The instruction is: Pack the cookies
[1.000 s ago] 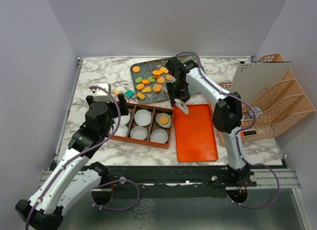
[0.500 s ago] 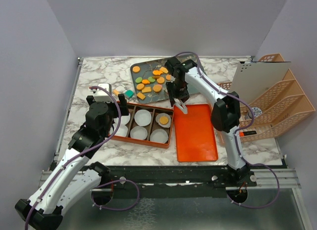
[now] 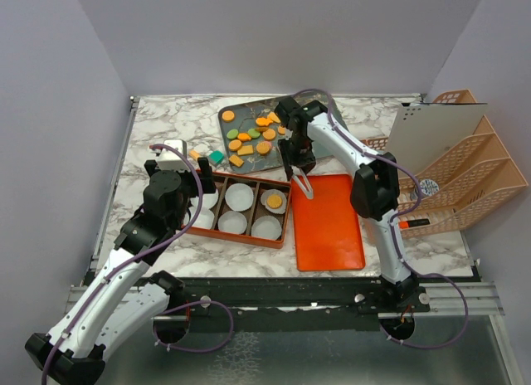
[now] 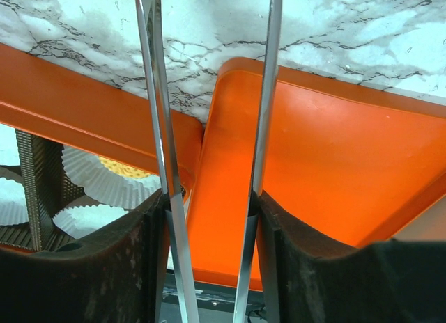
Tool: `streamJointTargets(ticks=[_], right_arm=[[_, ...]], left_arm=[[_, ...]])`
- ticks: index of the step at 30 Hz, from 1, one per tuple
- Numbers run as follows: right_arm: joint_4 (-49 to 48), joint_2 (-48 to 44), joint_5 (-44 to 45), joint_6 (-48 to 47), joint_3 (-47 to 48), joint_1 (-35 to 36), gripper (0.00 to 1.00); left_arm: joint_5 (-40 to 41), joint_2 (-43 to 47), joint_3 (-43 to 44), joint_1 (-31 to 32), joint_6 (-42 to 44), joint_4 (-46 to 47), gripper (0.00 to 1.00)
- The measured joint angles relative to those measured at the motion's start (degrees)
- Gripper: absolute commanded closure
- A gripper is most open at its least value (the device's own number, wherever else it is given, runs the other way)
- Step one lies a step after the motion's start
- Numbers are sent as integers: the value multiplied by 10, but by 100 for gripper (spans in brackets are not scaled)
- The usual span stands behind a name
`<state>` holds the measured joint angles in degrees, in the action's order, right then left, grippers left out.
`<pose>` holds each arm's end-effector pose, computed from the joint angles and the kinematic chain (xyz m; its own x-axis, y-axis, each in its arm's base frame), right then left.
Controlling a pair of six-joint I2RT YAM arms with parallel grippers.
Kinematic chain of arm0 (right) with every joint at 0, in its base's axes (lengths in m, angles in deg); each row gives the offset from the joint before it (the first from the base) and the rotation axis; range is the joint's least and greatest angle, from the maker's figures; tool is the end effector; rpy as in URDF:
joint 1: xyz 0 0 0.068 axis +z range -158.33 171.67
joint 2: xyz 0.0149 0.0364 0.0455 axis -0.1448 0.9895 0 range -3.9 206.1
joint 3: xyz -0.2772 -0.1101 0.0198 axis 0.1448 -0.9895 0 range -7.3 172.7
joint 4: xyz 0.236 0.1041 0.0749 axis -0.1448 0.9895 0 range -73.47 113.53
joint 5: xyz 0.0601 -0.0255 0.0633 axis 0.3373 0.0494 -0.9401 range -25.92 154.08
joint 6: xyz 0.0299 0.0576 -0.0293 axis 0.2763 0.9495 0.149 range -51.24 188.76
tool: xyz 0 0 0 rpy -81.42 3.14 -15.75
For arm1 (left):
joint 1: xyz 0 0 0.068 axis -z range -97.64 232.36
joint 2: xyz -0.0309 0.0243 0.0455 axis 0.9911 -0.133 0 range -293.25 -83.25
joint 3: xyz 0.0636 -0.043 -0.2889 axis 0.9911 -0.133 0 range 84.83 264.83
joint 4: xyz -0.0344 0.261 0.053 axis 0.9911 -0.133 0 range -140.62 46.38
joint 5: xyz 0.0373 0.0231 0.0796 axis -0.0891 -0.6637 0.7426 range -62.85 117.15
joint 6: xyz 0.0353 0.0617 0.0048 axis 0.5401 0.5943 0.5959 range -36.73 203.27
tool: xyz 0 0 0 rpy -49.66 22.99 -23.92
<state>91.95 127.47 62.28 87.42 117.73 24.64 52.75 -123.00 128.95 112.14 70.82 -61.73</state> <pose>0.4093 0.2675 0.2324 -0.9619 -0.2427 -0.1258 -0.2532 0.9645 0.0754 0.1573 -0.0609 0.3484 -0.2194 -0.0984 -0.9707 0.0373 0.9933 -0.1092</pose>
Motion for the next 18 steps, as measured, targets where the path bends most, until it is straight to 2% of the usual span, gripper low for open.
streamJointTargets(ticks=[6,12,18], right_arm=[[3,0,0,0,9,0,58],[4,0,0,-1,17,0,46],[6,0,0,-2,16,-1,44]], left_arm=[[0,0,0,0,1,0,2],[2,0,0,0,1,0,2],[2,0,0,1,1,0,2]])
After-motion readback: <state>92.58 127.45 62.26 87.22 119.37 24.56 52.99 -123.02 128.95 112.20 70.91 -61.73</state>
